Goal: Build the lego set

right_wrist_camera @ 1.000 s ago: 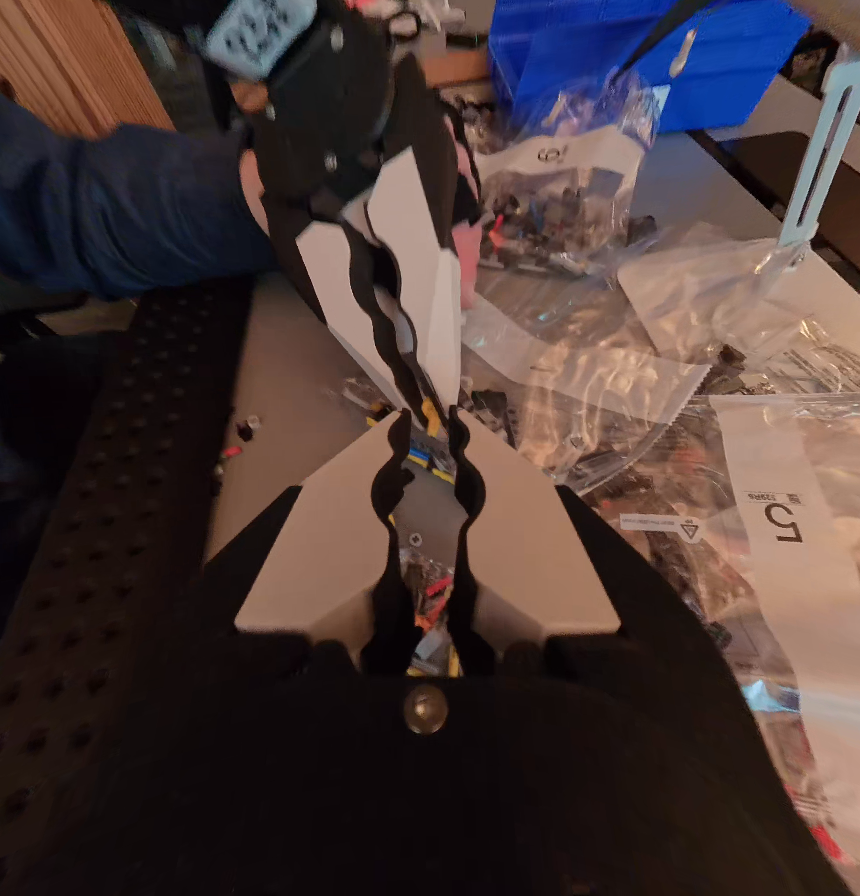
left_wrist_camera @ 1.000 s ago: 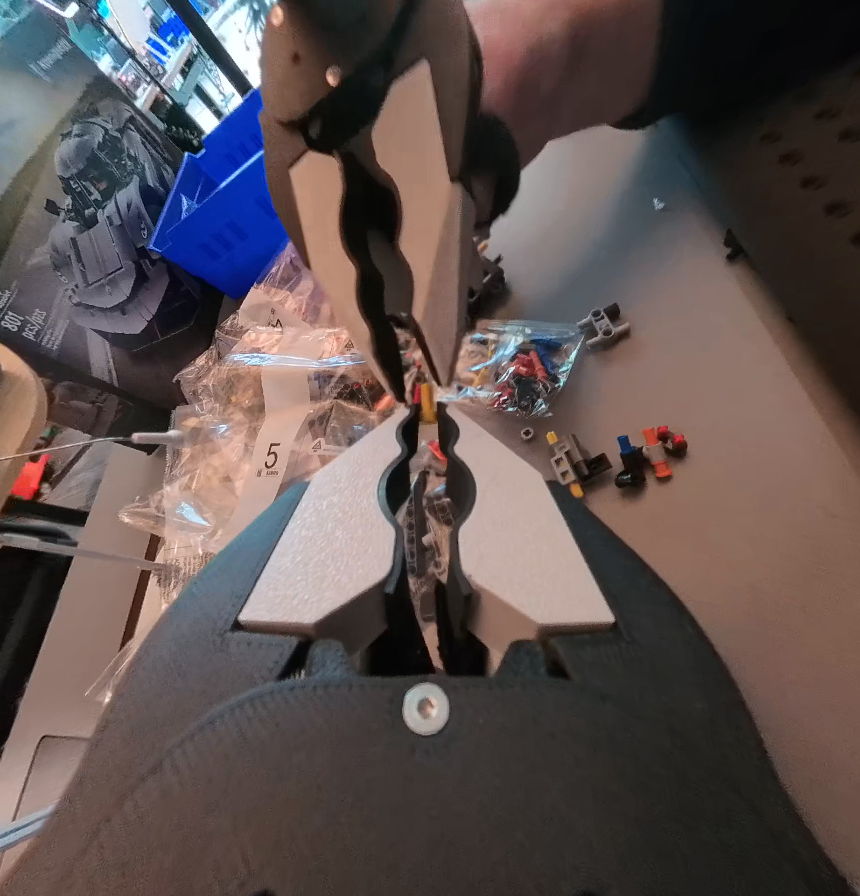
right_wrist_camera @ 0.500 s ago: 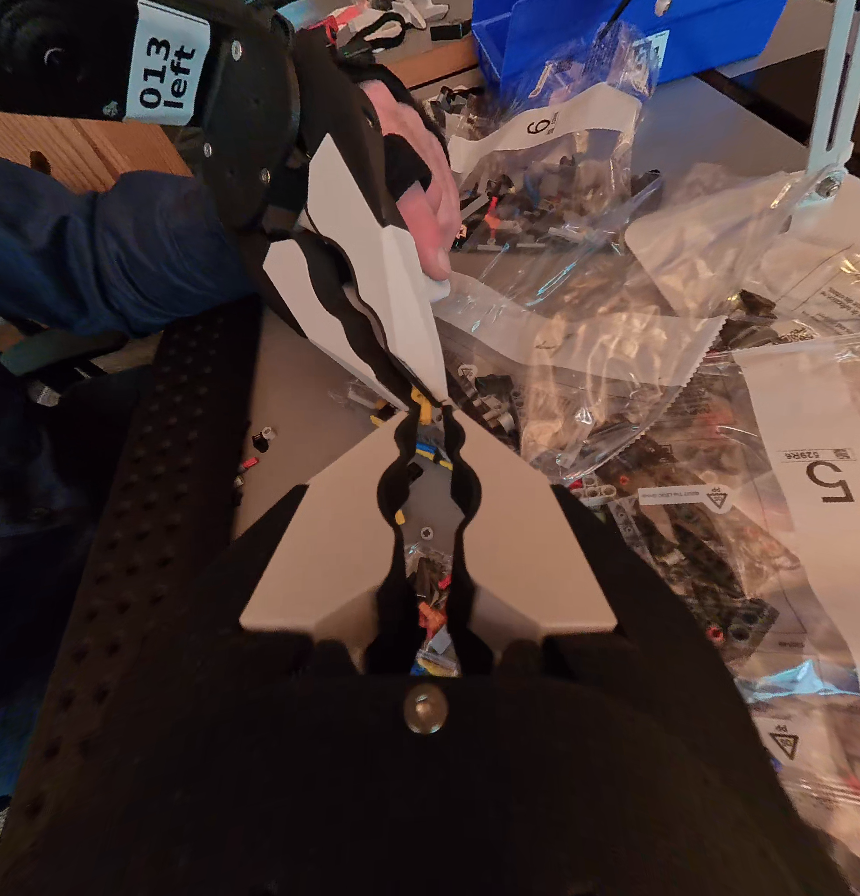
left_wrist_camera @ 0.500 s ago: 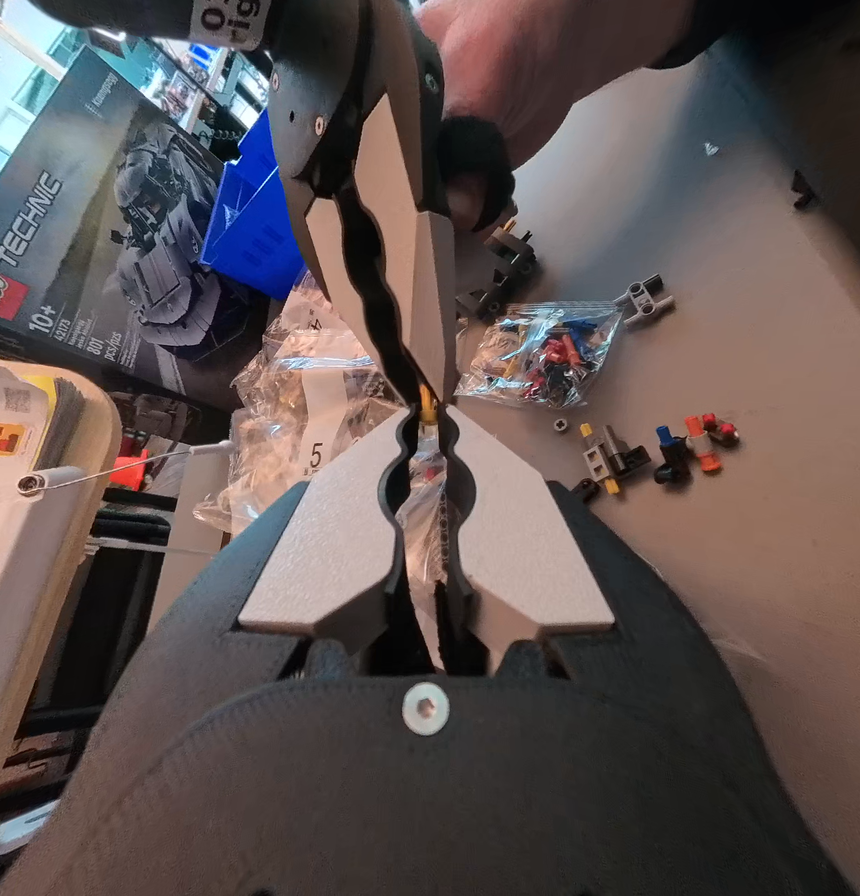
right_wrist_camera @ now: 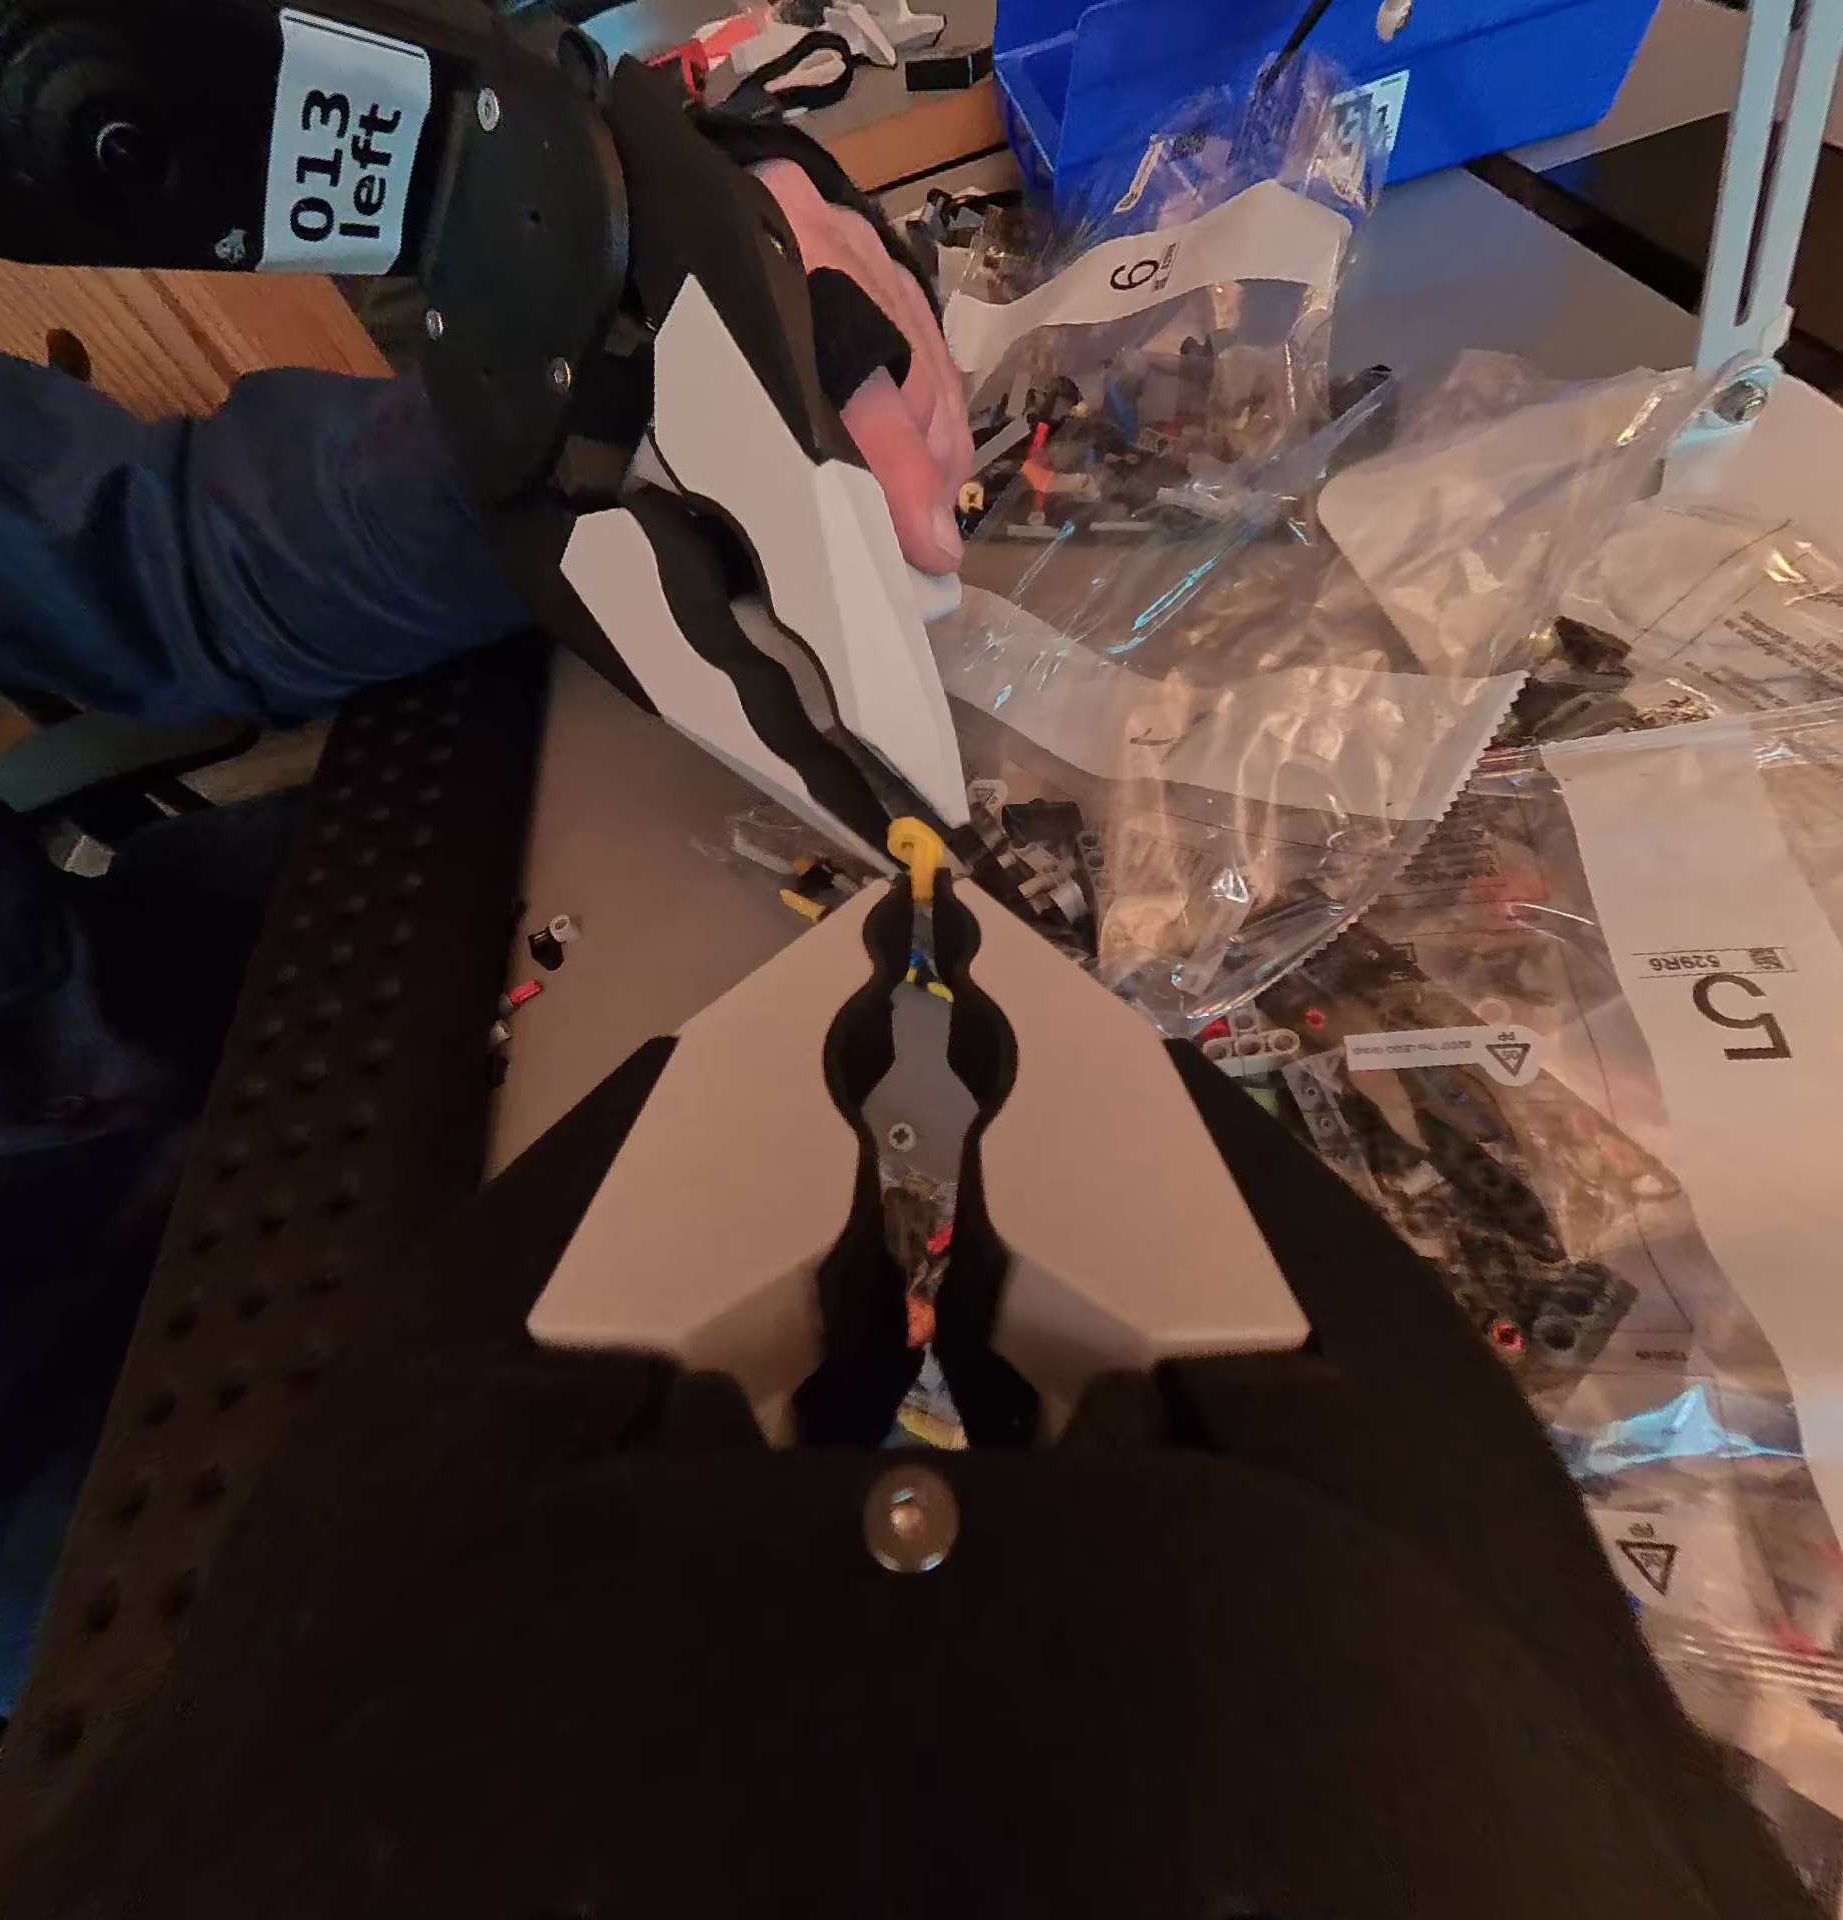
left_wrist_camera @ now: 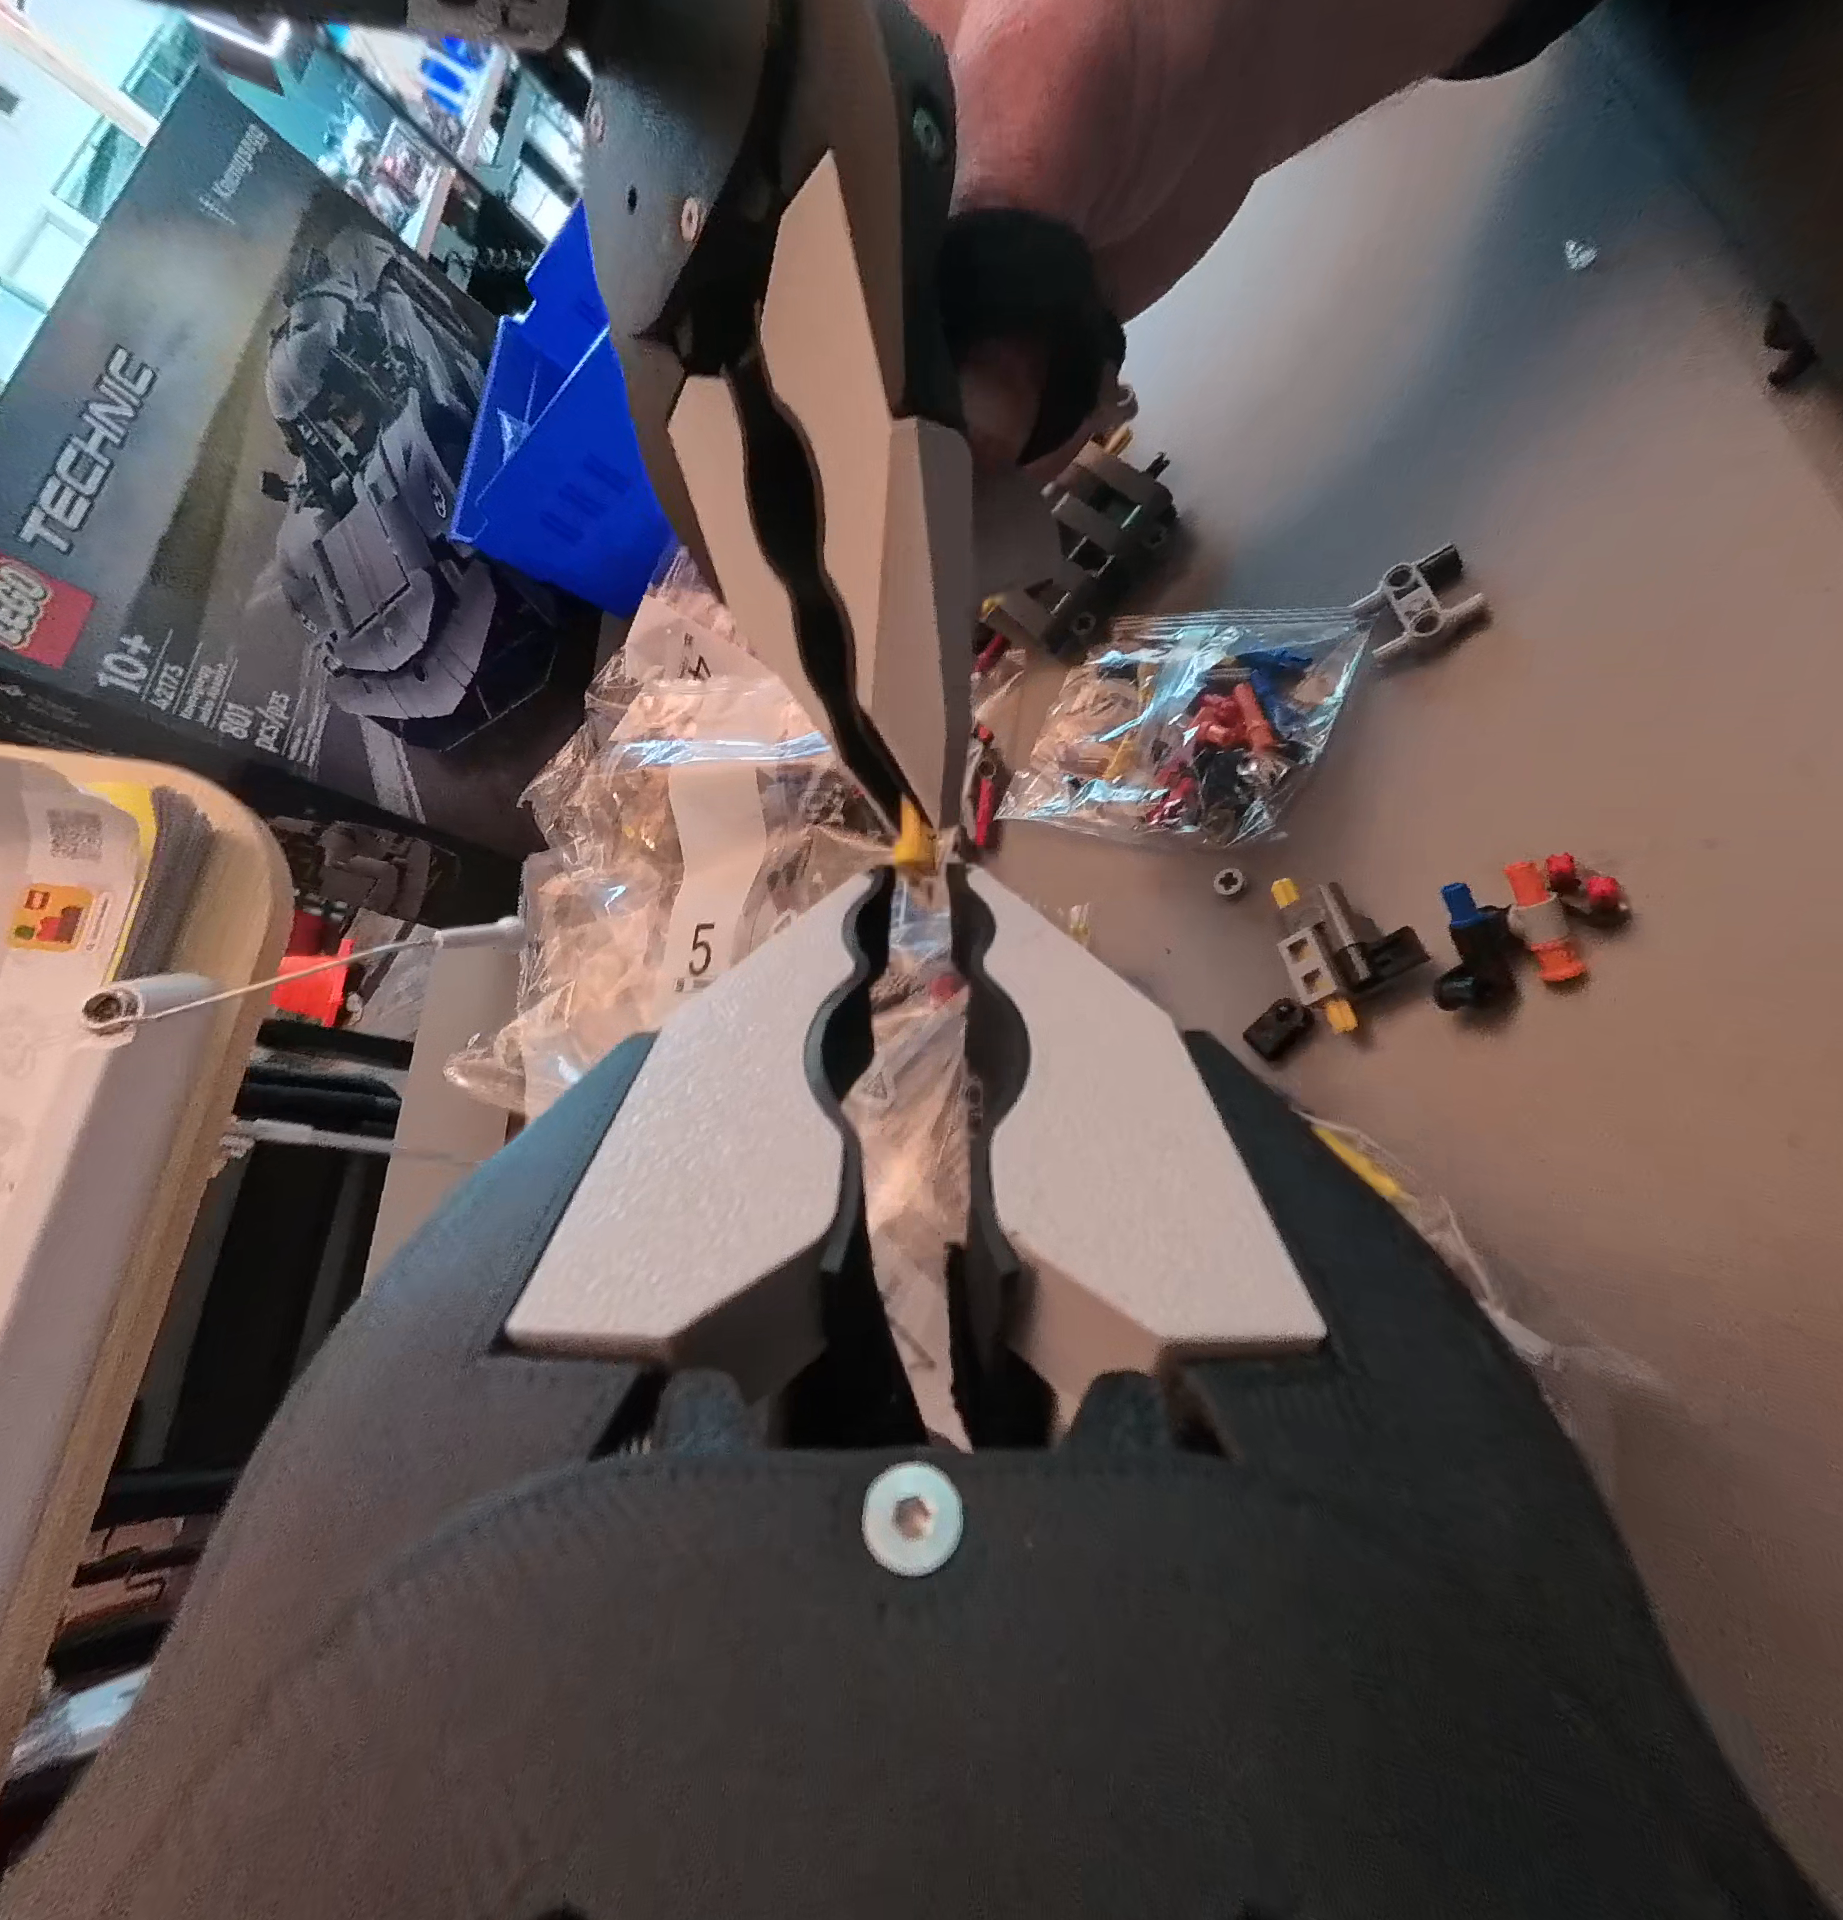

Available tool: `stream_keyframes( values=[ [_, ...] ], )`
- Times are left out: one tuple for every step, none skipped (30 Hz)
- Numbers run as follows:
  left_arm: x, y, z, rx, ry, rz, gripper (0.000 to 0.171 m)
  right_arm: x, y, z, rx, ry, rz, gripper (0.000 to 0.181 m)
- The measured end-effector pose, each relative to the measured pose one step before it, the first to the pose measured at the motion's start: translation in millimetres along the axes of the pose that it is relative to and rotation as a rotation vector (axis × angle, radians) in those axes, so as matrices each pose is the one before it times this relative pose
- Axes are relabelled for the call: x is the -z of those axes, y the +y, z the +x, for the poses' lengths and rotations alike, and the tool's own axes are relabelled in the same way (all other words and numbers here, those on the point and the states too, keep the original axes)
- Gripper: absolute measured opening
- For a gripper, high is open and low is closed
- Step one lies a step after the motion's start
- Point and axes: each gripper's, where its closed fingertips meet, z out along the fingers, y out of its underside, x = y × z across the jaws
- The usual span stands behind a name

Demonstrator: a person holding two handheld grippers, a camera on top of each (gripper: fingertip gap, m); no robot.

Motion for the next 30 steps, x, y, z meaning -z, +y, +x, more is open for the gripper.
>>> stream_keyframes(
  values=[
    [2.26,0.58,-2.3,0.0102,-0.0054,0.00536,0.009,1.46,-1.87,0.4,-0.0038,-0.0008,0.0128,0.001],
    [2.25,-1.24,-2.1,0.017,-0.0021,0.01496,0.008,0.99,-1.68,-0.52,-0.006,-0.0072,0.0116,0.001],
    [1.81,-1.28,-1.84,0.0116,-0.0028,0.01178,0.008,0.49,-0.34,0.81,-0.0011,0.0038,0.0022,0.001],
    [1.34,1.69,-2.13,-0.0004,-0.007,-0.00731,0.009,0.36,0.83,2.08,0.0045,0.0139,-0.0048,0.001],
    [1.51,5.24,-3.62,-0.0043,-0.0155,-0.02488,0.01,0.58,0.27,1.19,0.0026,0.008,-0.002,0.001],
    [1.72,8.42,-5.23,0.0133,-0.0171,-0.03308,0.012,0.94,-0.76,0.46,-0.0034,0.0004,0.0056,0.001],
    [1.25,12.13,-5.43,0.0371,-0.006,-0.04089,0.013,1.13,-0.79,0.91,-0.0043,0.0022,0.007,0.001],
    [1.47,13.78,-6.34,0.0386,-0.0088,-0.04091,0.014,0.88,-0.06,1.22,-0.0005,0.0052,0.001,0.001],
    [1.78,12.82,-8.51,0.0273,-0.0264,-0.02878,0.014,0.35,1.54,1.73,0.0016,0.0093,-0.0083,0.001],
    [1.34,13.21,-8.81,0.0387,-0.0215,-0.03414,0.015,-0.65,3.05,1.95,0.0043,0.0114,-0.018,0.001],
    [0.28,13.71,-7.97,0.0506,-0.0108,-0.04219,0.018,-1.32,2.9,0.48,0.0056,0.0039,-0.0167,0.001],
    [-0.2,13.64,-7.82,0.0435,-0.0136,-0.04683,0.021,-1.51,0.88,-0.68,0.0019,-0.0042,-0.0033,0.001],
    [-0.46,13.93,-6.5,0.0286,-0.012,-0.0513,0.023,-1.17,0.04,-0.62,-0.0019,-0.0059,0.0019,0.001],
    [-1.55,15.14,-6.38,0.0379,-0.0121,-0.06128,0.026,-0.56,0.38,0.34,-0.0018,-0.0007,-0.001,0.001],
    [-2.91,15.44,-4.56,0.0482,0.0008,-0.06694,0.029,-0.14,0.7,1.04,-0.0002,0.0038,-0.002,0.001],
    [-3.53,13.64,-3.81,0.0474,0.0033,-0.0574,0.032,0.3,0.01,1.0,-0.0009,0.0036,0.0024,0.001],
    [-3.63,10.43,-3.11,0.0349,0.0017,-0.04139,0.034,0.65,-0.65,0.73,-0.003,0.0007,0.0065,0.001],
    [-3.59,7.21,-1.42,0.021,0.005,-0.02716,0.035,0.6,-0.77,0.41,-0.0029,-0.0009,0.0065,0.001],
    [-3.15,4.66,0.05,0.0125,0.0089,-0.01681,0.036,0.34,-0.18,0.47,-0.0002,0.0011,0.0026,0.001],
    [-2.98,3.91,0.06,0.0202,0.0069,-0.01793,0.036,0.17,0.13,0.58,0.0018,0.0041,-0.0002,0.001],
    [-2.63,3.18,2.01,0.0217,0.0194,-0.01736,0.036,-0.16,0.38,0.3,0.0019,0.0021,-0.0019,0.001],
    [-2.42,2.14,2.51,0.0177,0.0187,-0.0109,0.035,-0.46,0.48,-0.03,0.0013,-0.0003,-0.0034,0.001],
    [-1.85,1.42,1.52,0.0134,0.0109,-0.00733,0.035,-0.7,0.58,-0.14,0.0017,-0.0003,-0.003,0.001],
    [-1.71,1.24,-0.23,0.0149,-0.0002,-0.00845,0.036,-0.56,0.35,-0.35,0.0034,-0.0008,-0.0018,0.001],
    [-1.41,1.0,0.39,0.013,0.0044,-0.00792,0.037,-0.64,0.19,-0.5,0.0046,-0.0017,-0.0015,0.001],
    [-0.23,0.75,-0.48,0.0096,-0.0005,-0.00519,0.038,-0.37,0.36,-0.34,0.0036,-0.0013,-0.0023,0.001],
    [0.98,0.1,-1.92,0.0054,-0.0099,-0.00118,0.039,-0.29,0.48,0.02,0.0015,0.0008,-0.0023,0.001],
    [1.43,0.42,-2.33,0.0087,-0.0108,-0.00481,0.04,-0.11,0.27,0.14,-0.0001,0.0007,-0.001,0.001],
    [1.23,0.69,-0.7,0.0101,0.0004,-0.00442,0.042,0.08,-0.12,0.15,-0.001,-0.0005,0.0009,0.001],
    [0.12,1.3,1.13,0.014,0.0125,-0.00469,0.044,0.04,-0.19,0.12,-0.0011,-0.0006,0.0015,0.001]
  ],
)
